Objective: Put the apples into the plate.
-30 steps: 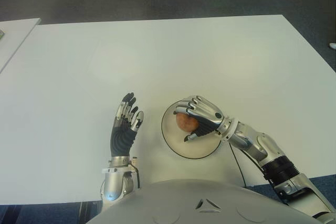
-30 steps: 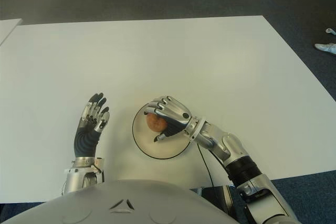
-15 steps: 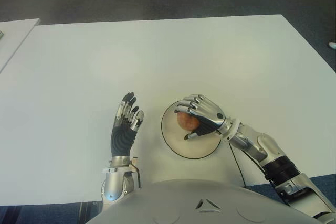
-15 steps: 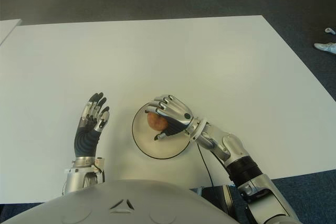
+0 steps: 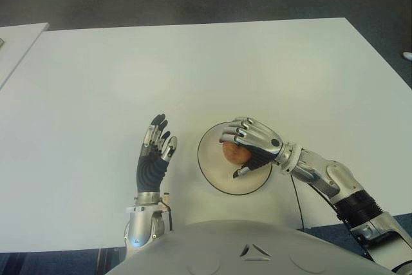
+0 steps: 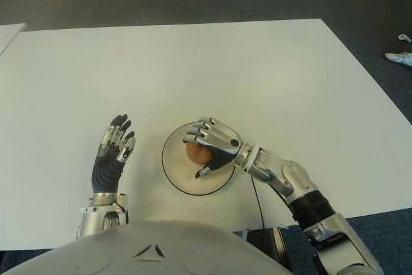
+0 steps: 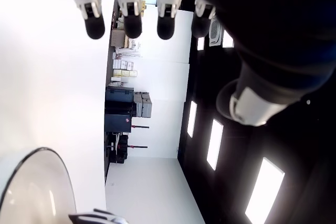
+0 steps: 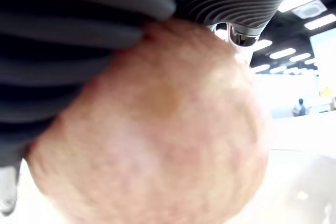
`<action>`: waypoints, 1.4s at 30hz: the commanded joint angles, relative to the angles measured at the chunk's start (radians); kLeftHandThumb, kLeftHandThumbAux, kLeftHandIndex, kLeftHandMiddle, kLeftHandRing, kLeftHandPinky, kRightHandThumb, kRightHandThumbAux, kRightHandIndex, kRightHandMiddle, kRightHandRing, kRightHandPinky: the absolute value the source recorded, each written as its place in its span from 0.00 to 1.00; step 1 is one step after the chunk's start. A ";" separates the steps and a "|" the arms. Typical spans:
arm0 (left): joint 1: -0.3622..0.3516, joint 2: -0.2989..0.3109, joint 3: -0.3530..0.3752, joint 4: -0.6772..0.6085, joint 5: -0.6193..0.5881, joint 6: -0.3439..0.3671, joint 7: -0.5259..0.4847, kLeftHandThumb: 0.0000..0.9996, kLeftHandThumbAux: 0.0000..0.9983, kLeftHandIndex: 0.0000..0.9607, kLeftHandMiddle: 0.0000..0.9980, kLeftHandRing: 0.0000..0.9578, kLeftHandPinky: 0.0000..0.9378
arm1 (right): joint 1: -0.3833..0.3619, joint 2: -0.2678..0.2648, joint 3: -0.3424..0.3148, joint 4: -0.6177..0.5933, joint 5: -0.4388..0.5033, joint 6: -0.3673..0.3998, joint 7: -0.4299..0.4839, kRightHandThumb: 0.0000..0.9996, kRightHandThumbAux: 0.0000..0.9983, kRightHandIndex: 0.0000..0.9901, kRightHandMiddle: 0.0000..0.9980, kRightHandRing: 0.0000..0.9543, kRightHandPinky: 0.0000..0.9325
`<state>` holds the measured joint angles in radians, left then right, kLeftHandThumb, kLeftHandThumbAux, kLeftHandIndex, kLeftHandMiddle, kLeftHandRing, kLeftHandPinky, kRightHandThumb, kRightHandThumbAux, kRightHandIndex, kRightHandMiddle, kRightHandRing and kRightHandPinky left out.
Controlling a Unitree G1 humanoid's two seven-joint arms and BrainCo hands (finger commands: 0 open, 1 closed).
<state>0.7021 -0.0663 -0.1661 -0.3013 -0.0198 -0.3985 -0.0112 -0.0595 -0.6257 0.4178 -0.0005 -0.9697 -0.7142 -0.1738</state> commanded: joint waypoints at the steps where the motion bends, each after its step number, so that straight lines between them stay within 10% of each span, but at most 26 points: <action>1: -0.007 0.009 0.013 0.023 0.002 0.010 0.005 0.23 0.60 0.02 0.00 0.01 0.03 | -0.016 -0.011 -0.006 -0.026 0.057 -0.008 0.063 0.01 0.32 0.01 0.02 0.00 0.00; 34: -0.038 0.011 0.036 0.048 0.028 0.000 0.007 0.16 0.59 0.04 0.00 0.00 0.00 | 0.017 0.000 -0.063 -0.034 0.208 -0.059 0.151 0.05 0.18 0.00 0.00 0.00 0.00; 42: -0.053 0.007 0.036 0.064 0.015 -0.007 0.005 0.17 0.59 0.05 0.00 0.00 0.00 | 0.050 0.041 -0.086 0.002 0.371 -0.003 0.209 0.09 0.18 0.00 0.00 0.00 0.00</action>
<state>0.6532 -0.0555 -0.1321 -0.2610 0.0033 -0.4019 -0.0107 -0.0310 -0.5990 0.3431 -0.0226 -0.6583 -0.7460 0.0056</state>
